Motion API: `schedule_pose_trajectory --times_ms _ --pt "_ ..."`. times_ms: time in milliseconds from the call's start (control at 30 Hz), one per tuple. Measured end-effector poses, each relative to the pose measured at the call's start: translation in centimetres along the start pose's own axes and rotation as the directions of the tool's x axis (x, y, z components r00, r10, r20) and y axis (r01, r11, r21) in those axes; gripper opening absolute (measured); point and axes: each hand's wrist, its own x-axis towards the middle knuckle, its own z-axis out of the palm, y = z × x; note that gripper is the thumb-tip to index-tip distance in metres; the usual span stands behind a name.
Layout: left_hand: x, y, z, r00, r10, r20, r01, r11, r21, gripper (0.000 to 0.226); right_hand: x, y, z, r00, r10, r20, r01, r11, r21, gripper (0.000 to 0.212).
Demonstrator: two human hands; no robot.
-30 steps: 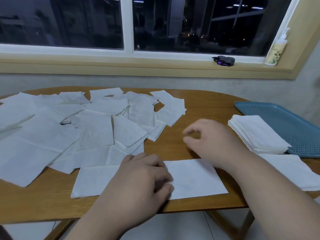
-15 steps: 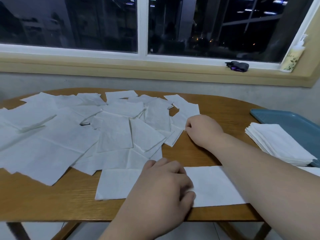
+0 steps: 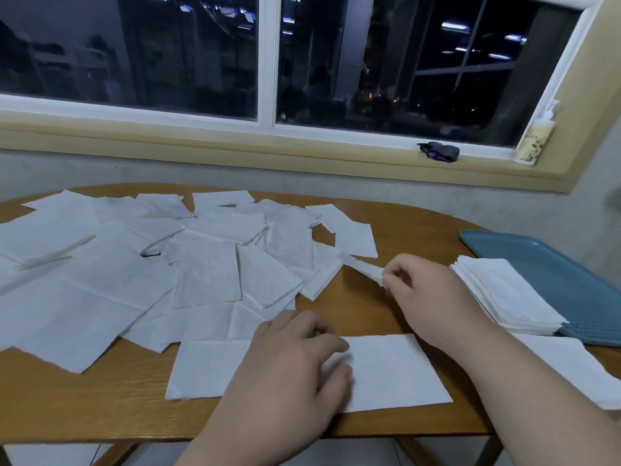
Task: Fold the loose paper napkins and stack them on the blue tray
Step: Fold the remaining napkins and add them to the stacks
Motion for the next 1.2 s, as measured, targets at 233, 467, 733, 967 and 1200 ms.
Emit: schedule_pose_trajectory --times_ms 233,467,733,967,1200 --pt "0.0 0.3 -0.7 0.987 -0.131 -0.096 0.122 0.988 -0.092 0.07 -8.0 0.3 -2.0 0.998 -0.031 0.056 0.004 0.904 0.427 0.025" --pt "0.1 0.9 -1.5 0.98 -0.18 -0.081 0.151 0.95 -0.272 0.061 -9.0 0.9 -0.8 0.998 0.061 -0.005 -0.027 0.514 0.858 0.033" --pt "0.5 1.4 -2.0 0.979 -0.204 -0.001 0.178 0.858 -0.481 0.038 -8.9 0.9 -1.5 0.995 -0.01 0.098 -0.083 0.447 0.891 0.05" --pt "0.9 1.7 -1.4 0.966 -0.256 -0.027 0.216 0.864 -0.455 0.017 -9.2 1.2 -1.6 0.993 0.041 0.107 -0.103 0.734 0.672 0.046" --pt "0.5 1.3 -1.6 0.953 -0.286 0.098 0.295 0.802 -0.52 0.037 -9.3 1.5 -0.6 0.965 0.26 0.036 -0.196 0.622 0.758 0.036"
